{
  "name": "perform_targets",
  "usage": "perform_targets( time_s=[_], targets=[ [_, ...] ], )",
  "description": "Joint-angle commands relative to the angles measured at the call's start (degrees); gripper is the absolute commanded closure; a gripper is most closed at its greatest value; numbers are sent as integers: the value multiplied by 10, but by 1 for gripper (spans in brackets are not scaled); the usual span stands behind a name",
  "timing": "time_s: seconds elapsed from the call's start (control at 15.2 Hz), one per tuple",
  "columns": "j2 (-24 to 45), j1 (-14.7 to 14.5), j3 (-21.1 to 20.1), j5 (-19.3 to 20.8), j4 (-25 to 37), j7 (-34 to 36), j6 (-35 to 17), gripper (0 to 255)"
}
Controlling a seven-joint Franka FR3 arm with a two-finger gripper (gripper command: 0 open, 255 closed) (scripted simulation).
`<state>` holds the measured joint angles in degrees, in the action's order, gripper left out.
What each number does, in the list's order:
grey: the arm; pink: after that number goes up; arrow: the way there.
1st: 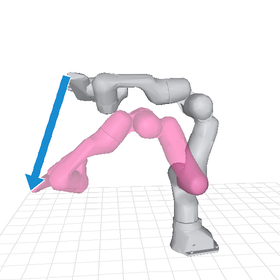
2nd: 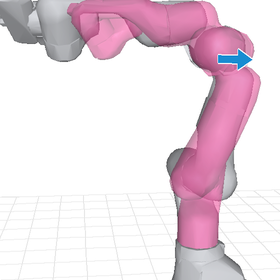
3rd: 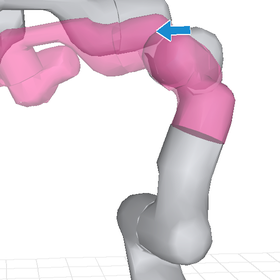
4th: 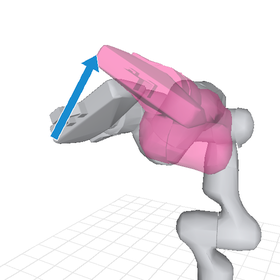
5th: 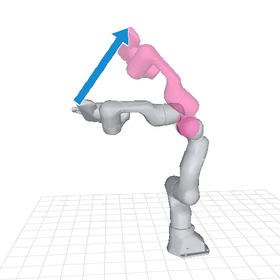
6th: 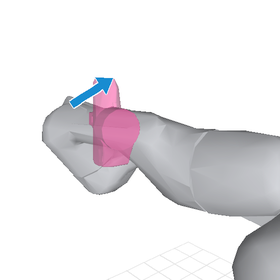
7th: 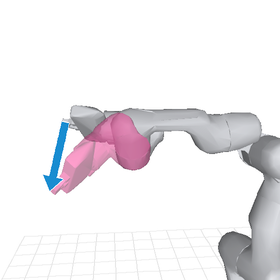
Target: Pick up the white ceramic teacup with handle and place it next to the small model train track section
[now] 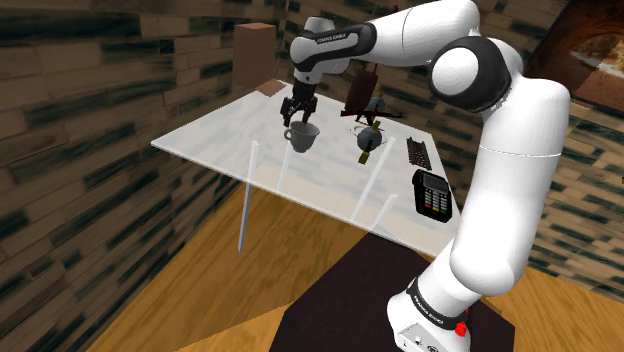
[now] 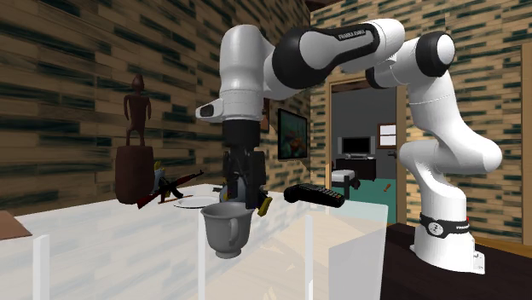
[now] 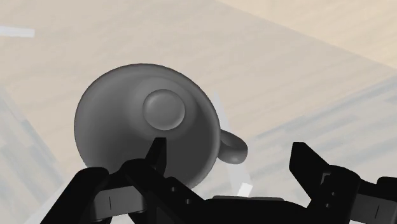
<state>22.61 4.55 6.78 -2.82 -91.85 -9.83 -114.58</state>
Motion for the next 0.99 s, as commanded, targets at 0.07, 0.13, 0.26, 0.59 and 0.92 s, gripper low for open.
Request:
perform_targets(
  time_s=[0.07,0.13,0.26,0.59,0.92],
  targets=[
    [19,2,-1,-2,4,-3,-16,0],
    [21,2,-1,-2,0,-3,-22,0],
    [27,2,-1,-3,-8,-3,-35,0],
    [31,2,-2,-4,-14,-4,-46,0],
    [31,2,-2,-4,-14,-4,-45,0]
  ],
)
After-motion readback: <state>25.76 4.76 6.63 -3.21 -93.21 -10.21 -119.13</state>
